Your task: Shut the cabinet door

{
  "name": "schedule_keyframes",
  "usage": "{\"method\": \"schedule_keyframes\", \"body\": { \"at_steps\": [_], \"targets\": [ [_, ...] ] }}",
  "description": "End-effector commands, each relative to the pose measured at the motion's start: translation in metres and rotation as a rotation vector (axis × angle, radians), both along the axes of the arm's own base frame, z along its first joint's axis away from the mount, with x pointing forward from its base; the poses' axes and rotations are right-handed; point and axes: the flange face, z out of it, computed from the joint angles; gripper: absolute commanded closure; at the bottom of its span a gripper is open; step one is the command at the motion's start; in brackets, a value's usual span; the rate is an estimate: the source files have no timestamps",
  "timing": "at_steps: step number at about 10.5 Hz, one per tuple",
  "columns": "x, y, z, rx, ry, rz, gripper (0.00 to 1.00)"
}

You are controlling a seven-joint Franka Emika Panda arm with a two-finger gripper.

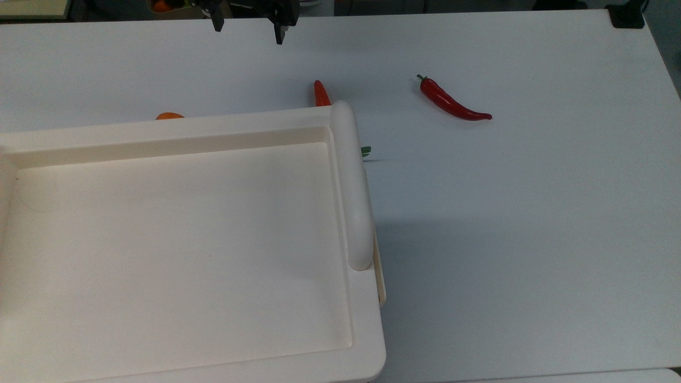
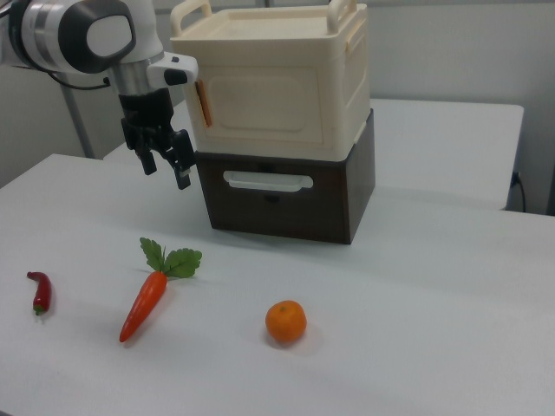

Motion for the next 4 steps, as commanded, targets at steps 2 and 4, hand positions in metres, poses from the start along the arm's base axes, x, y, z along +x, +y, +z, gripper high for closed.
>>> {"method": "schedule_keyframes", "body": {
  "at_steps": [2, 4],
  "targets": [
    [-0.0066, -0.0051, 0.0000, 0.008, 0.008, 0.005, 0.00],
    [-0.0062, -0.0059, -0.0009, 0.008, 0.009, 0.005, 0.00]
  ]
}}
